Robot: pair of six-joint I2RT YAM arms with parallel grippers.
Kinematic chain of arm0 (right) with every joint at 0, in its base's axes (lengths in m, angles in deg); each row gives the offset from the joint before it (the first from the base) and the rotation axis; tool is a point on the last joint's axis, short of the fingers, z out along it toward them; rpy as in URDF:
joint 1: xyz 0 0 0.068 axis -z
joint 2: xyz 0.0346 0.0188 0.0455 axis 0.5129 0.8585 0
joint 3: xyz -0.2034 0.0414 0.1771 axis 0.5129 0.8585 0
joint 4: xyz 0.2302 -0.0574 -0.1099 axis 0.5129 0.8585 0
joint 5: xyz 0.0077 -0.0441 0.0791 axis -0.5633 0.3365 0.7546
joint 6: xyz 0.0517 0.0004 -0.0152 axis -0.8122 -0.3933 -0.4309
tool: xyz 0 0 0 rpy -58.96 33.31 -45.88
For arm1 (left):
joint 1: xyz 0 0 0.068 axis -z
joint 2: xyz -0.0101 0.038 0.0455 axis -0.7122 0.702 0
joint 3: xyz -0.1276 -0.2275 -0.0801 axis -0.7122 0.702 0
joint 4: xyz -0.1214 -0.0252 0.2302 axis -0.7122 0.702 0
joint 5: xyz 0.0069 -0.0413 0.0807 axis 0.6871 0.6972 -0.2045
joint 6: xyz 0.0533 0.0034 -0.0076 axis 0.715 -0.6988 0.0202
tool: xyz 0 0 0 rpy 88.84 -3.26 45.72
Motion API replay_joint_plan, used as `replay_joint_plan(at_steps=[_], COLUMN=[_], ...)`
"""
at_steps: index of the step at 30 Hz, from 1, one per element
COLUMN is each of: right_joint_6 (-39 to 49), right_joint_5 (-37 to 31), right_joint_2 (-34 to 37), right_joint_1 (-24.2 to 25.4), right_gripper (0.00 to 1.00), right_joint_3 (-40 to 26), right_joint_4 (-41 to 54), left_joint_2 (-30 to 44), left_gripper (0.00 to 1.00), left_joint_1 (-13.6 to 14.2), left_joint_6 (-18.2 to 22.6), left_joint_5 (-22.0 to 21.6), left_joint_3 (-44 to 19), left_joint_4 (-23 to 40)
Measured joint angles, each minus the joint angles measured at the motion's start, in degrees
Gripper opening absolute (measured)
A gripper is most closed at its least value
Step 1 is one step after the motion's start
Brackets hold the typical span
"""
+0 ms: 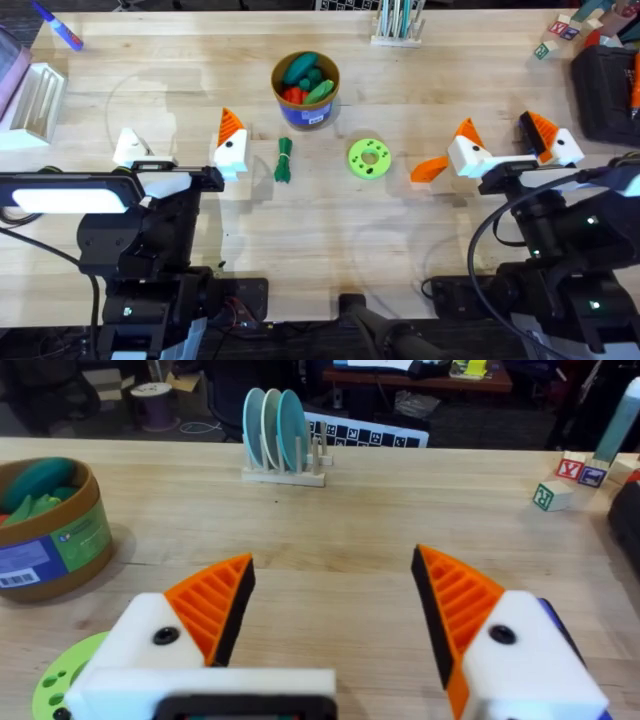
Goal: Pick up the gripper from the table and insert it into the empty holder that is missing its gripper. Then pick up a screw, insert it into the mounting hole, and use the screwdriver to tighten it. Finally, clean up the table by picking up the vegetable and placing it into the bucket.
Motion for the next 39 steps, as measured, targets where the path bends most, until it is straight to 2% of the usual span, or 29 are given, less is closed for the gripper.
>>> replay_joint_plan(at_steps=[17,21,24,27,34,37,39], right_joint_6=[-1.44,-4.52,-5.84,-6.05,-4.35,-2.70,-2.03], right_joint_5=[-0.07,-0.34,-0.50,-0.52,-0.52,-0.52,-0.52], right_joint_2=[0.00,0.07,1.35,5.38,20.14,26.09,29.29], right_joint_1=[0.00,0.00,0.00,0.00,0.00,0.00,0.00], right_gripper=[0.962,0.964,0.963,0.964,0.964,0.964,0.962], right_joint_3=[-0.02,-1.17,-5.79,-12.60,-33.19,-37.95,-39.48], right_joint_4=[0.15,2.82,12.22,20.40,34.39,36.38,36.57], left_joint_2=[0.00,0.00,0.93,4.81,21.30,28.77,33.07], left_gripper=[0.985,0.985,0.985,0.986,0.985,0.985,0.985], left_joint_1=[0.00,0.00,0.00,0.00,0.00,0.00,0.00], left_joint_6=[-0.04,-0.06,-0.07,-0.11,-0.48,-0.50,-0.50], left_joint_5=[0.00,-1.46,-3.16,-4.22,-4.72,-4.72,-4.72], left_joint_3=[-0.06,-2.42,-7.43,-15.05,-35.33,-42.16,-45.41], left_joint_4=[0.26,5.77,12.53,19.48,38.77,44.94,46.12])
